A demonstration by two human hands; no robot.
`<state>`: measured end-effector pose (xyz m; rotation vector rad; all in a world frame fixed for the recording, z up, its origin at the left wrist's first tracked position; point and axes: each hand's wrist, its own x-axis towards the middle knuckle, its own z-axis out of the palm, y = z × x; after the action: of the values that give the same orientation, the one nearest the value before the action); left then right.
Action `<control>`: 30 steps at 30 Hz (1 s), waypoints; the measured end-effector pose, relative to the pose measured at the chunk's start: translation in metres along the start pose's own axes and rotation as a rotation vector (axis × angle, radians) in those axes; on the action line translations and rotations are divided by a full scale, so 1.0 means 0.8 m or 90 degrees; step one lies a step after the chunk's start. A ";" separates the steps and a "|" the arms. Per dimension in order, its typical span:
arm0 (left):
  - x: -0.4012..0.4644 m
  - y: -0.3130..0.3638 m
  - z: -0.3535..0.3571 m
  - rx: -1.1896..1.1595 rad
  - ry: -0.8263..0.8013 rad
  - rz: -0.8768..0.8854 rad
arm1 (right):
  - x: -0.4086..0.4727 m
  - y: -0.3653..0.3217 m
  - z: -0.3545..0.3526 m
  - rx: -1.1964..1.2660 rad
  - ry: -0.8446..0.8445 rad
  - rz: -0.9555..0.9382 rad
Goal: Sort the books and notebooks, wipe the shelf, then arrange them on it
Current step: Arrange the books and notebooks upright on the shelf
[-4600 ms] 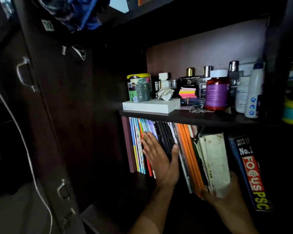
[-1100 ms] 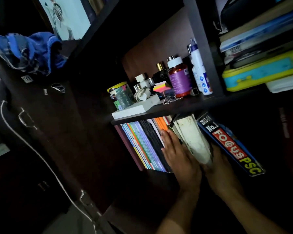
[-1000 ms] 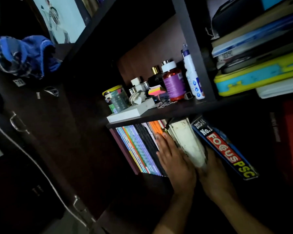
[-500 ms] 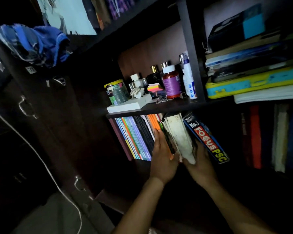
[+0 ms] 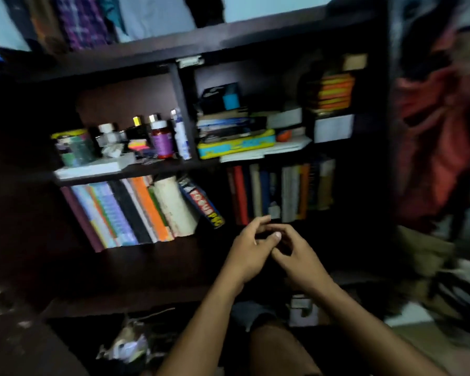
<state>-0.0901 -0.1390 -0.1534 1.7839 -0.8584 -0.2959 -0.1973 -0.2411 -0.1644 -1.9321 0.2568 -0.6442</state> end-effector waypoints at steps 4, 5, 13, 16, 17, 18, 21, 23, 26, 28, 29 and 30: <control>-0.019 0.063 0.084 -0.047 -0.129 0.044 | -0.065 -0.019 -0.108 -0.077 0.086 0.000; -0.026 0.079 0.103 -0.042 -0.159 0.058 | -0.083 -0.022 -0.133 -0.096 0.104 0.006; -0.097 0.150 0.288 0.002 -0.438 0.158 | -0.265 -0.002 -0.298 -0.275 0.254 0.160; -0.128 0.160 0.332 0.061 -0.510 0.175 | -0.315 0.004 -0.326 -0.327 0.273 0.235; -0.138 0.160 0.344 0.090 -0.532 0.179 | -0.331 0.005 -0.334 -0.361 0.274 0.263; -0.148 0.159 0.355 0.109 -0.554 0.177 | -0.347 0.006 -0.343 -0.414 0.277 0.296; -0.180 0.149 0.381 0.127 -0.605 0.119 | -0.397 0.016 -0.380 -0.671 0.288 0.491; -0.202 0.144 0.389 0.093 -0.633 0.071 | -0.431 0.027 -0.415 -0.704 0.307 0.652; -0.227 0.131 0.401 0.042 -0.686 0.038 | -0.472 0.035 -0.445 -0.485 0.312 0.736; -0.240 0.129 0.410 0.019 -0.688 0.025 | -0.487 0.044 -0.436 -0.354 0.332 0.729; -0.245 0.130 0.414 -0.003 -0.674 0.010 | -0.491 0.051 -0.427 -0.351 0.356 0.706; -0.249 0.128 0.419 -0.037 -0.660 -0.011 | -0.496 0.061 -0.416 -0.373 0.400 0.682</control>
<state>-0.4660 -0.2615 -0.2308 1.5263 -1.5086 -1.3059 -0.7033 -0.3427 -0.2291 -1.6909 1.8834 -0.4175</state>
